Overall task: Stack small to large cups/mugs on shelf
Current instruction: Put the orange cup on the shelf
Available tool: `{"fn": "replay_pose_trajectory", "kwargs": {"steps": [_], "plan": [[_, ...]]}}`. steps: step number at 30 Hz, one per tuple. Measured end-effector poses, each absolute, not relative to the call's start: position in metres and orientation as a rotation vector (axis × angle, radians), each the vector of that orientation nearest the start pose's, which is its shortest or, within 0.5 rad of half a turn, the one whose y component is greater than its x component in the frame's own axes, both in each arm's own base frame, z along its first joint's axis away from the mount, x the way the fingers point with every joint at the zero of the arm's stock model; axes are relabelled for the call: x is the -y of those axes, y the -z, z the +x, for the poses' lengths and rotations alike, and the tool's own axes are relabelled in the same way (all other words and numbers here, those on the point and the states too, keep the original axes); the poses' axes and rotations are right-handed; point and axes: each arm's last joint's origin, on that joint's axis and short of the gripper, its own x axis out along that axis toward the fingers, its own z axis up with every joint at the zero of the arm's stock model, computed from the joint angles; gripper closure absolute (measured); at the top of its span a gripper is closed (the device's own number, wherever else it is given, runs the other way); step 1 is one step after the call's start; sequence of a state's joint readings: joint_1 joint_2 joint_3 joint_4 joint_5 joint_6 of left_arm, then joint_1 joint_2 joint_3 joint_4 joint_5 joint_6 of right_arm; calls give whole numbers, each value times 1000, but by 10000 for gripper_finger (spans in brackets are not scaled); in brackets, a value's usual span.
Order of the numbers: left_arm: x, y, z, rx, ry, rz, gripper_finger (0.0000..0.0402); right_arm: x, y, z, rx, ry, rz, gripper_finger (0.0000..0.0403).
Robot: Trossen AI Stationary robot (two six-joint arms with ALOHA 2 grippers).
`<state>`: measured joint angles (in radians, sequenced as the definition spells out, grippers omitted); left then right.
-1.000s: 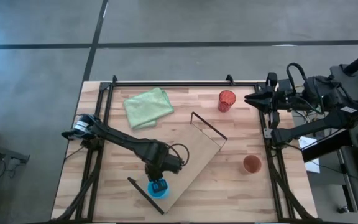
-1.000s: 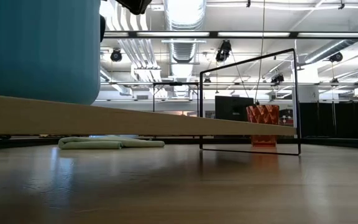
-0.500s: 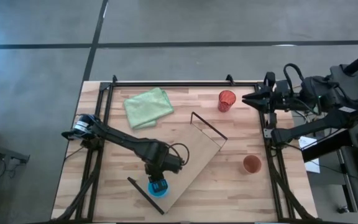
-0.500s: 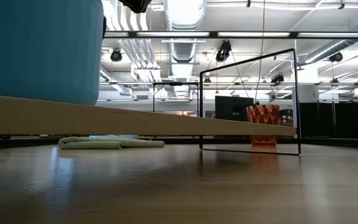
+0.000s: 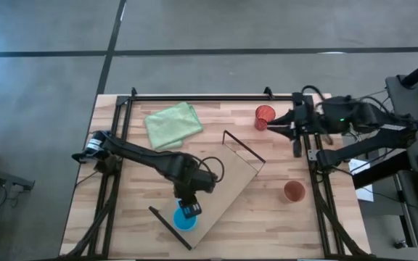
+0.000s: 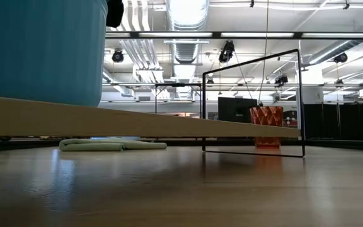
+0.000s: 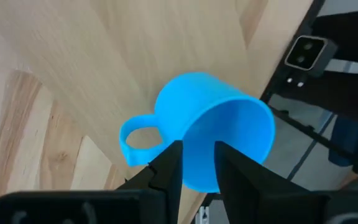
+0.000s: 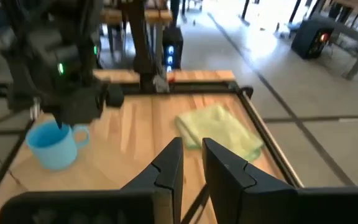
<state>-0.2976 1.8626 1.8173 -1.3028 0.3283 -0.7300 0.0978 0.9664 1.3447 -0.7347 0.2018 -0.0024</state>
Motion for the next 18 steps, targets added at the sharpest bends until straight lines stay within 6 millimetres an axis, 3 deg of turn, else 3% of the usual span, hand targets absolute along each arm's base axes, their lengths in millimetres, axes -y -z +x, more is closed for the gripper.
{"fn": "replay_pose_trajectory", "kwargs": {"steps": [6, 11, 18], "plan": [[110, -326, 345, -1482, 0, -624, 324, -11, -425, 183, -459, 113, -154, 348], [108, -332, 340, -1483, -3, -626, 324, -7, -441, 190, -464, 248, -247, 348], [107, -336, 336, -1477, -15, -645, 324, -3, -452, 184, -647, 316, -223, 348]]}}
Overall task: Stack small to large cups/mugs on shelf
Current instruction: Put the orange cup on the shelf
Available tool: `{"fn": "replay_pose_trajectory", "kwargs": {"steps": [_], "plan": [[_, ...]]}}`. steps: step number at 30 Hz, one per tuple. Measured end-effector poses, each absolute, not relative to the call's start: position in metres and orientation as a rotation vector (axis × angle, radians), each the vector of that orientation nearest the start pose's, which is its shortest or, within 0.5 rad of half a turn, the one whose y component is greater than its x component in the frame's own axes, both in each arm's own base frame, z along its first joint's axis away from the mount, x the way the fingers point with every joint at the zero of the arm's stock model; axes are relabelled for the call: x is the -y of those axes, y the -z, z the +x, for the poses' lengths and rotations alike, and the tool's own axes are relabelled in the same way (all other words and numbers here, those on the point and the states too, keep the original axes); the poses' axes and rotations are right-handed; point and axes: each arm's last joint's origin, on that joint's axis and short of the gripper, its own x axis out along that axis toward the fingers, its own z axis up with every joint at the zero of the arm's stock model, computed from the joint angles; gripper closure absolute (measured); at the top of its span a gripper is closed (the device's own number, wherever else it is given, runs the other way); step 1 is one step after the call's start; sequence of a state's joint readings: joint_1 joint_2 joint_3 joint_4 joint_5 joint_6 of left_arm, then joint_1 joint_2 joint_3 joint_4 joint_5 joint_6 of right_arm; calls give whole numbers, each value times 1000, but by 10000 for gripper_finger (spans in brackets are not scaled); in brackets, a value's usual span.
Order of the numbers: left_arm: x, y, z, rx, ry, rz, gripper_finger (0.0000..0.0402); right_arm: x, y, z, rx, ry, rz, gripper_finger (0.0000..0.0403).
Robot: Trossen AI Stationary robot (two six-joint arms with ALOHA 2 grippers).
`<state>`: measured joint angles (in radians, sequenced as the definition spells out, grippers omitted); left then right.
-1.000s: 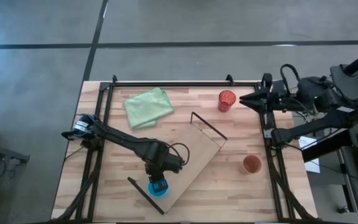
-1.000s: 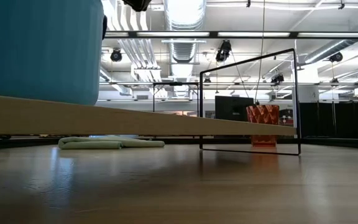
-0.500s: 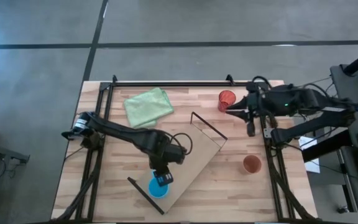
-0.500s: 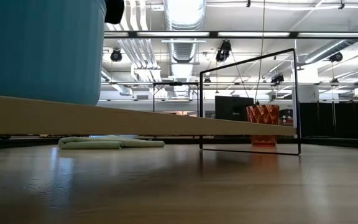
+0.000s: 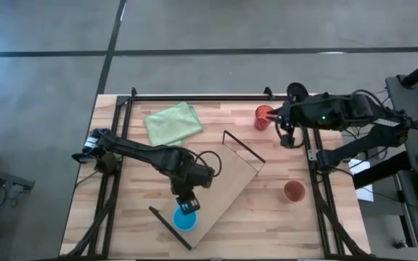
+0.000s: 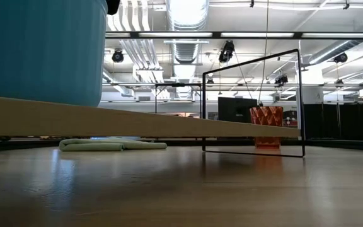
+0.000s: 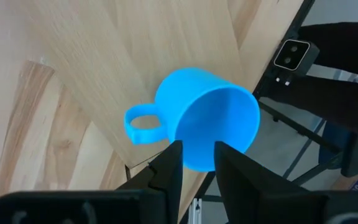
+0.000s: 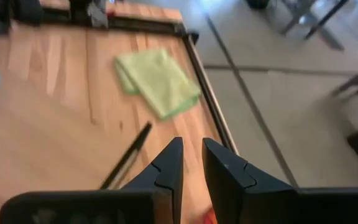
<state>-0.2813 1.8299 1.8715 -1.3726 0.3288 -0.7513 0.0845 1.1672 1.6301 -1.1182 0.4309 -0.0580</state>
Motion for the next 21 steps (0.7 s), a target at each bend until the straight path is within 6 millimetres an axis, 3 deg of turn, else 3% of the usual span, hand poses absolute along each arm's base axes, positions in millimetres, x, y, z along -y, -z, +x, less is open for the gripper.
{"fn": "replay_pose_trajectory", "kwargs": {"steps": [9, 21], "plan": [[97, -337, 339, -1435, -83, -611, 324, -2, -441, 169, -1010, 332, -217, 348], [63, -349, 346, -1303, -67, -584, 324, 1, -432, 169, -1038, 431, -78, 348]]}}
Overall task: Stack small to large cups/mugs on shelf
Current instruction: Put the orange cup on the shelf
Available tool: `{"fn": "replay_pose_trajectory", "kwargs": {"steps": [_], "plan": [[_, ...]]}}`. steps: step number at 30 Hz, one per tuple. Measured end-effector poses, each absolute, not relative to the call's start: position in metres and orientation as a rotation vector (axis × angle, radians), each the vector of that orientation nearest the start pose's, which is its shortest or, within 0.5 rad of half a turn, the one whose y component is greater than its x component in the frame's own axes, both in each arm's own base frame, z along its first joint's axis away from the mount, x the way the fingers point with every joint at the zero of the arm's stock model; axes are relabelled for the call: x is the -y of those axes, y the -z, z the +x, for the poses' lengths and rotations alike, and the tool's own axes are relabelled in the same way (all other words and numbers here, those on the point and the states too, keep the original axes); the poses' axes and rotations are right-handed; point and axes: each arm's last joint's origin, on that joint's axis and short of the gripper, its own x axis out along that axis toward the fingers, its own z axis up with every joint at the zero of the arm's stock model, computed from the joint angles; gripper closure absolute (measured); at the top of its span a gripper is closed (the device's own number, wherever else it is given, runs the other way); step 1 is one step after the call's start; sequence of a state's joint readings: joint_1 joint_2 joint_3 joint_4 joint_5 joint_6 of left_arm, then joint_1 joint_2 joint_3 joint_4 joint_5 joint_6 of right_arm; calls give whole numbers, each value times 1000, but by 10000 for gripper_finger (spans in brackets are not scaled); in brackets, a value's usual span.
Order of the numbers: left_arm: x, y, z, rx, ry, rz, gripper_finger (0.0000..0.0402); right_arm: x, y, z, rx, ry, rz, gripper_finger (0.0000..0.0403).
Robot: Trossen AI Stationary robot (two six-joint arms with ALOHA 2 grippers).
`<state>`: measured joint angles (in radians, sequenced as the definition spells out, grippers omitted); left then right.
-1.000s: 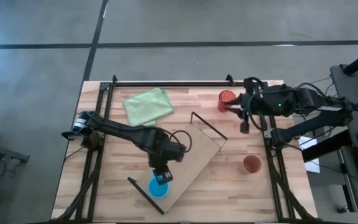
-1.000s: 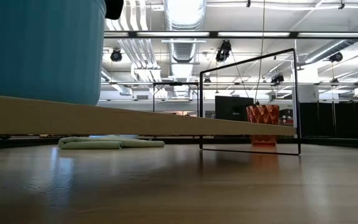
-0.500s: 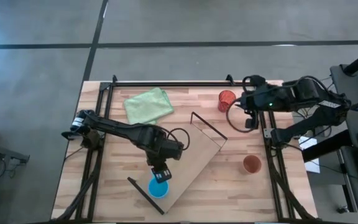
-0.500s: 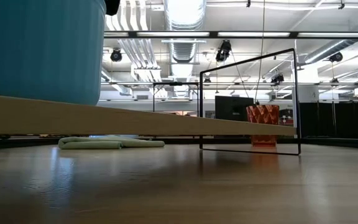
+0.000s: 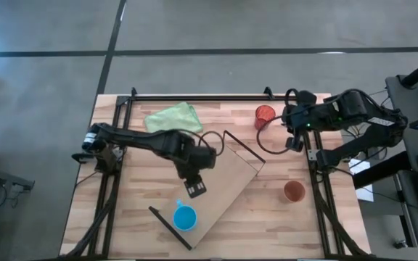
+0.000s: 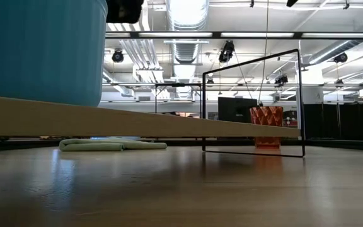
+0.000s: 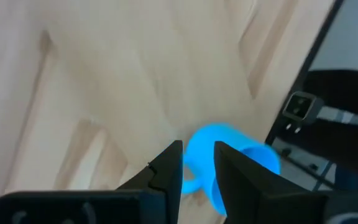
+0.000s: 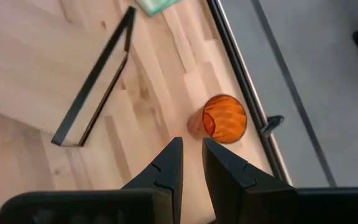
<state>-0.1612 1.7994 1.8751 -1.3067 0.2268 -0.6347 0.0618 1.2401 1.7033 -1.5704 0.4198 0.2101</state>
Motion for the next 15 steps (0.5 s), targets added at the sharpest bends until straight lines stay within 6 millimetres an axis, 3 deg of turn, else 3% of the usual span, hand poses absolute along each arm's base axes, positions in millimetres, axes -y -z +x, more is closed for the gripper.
{"fn": "replay_pose_trajectory", "kwargs": {"steps": [8, 15], "plan": [[39, -368, 346, -1156, 9, -511, 324, 17, -415, 171, -1103, 536, -10, 348], [22, -393, 340, -995, 44, -480, 324, 55, -379, 185, -1251, 602, 28, 349]]}}
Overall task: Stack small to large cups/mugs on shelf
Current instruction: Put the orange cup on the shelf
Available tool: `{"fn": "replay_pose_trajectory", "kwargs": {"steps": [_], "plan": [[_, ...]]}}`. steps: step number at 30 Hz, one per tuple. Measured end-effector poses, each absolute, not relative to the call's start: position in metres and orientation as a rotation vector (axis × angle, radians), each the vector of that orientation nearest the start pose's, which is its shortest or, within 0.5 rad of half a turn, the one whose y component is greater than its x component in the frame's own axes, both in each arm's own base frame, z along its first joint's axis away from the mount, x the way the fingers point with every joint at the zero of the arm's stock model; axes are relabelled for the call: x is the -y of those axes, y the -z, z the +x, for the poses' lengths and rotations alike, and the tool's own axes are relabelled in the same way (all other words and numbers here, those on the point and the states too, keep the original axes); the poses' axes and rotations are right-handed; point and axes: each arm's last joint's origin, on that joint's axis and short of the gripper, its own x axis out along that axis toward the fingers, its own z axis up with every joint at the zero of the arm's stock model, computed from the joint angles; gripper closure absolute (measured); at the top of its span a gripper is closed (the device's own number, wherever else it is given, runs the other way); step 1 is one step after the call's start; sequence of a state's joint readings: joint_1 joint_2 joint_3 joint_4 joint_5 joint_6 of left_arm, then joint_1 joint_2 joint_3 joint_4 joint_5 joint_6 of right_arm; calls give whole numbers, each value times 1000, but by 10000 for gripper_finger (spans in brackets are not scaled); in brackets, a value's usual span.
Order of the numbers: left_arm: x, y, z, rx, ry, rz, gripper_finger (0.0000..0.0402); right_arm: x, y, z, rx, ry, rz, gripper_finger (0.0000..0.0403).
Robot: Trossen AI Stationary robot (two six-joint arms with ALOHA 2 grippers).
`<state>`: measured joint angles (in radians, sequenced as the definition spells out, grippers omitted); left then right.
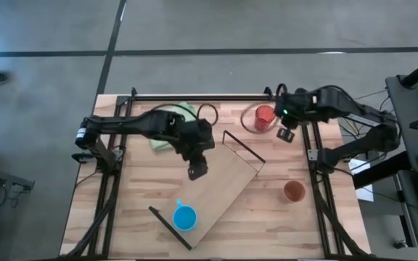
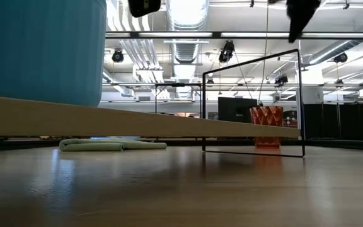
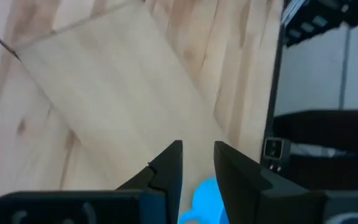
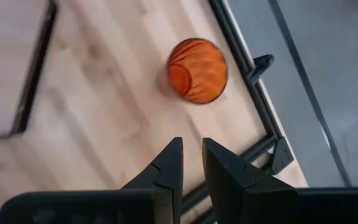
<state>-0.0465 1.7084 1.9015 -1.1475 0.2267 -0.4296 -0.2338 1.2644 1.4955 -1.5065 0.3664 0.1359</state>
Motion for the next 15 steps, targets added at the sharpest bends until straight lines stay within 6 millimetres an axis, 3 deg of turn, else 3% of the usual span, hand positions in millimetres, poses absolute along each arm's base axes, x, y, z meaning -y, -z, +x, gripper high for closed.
{"fn": "replay_pose_trajectory", "kwargs": {"steps": [4, 8, 15], "plan": [[18, -404, 336, -917, 61, -465, 324, 84, -364, 198, -1215, 650, 73, 349], [18, -411, 330, -887, 68, -463, 324, 115, -351, 211, -1175, 562, 214, 349], [17, -419, 324, -852, 77, -461, 324, 158, -316, 225, -1296, 557, 367, 349]]}}
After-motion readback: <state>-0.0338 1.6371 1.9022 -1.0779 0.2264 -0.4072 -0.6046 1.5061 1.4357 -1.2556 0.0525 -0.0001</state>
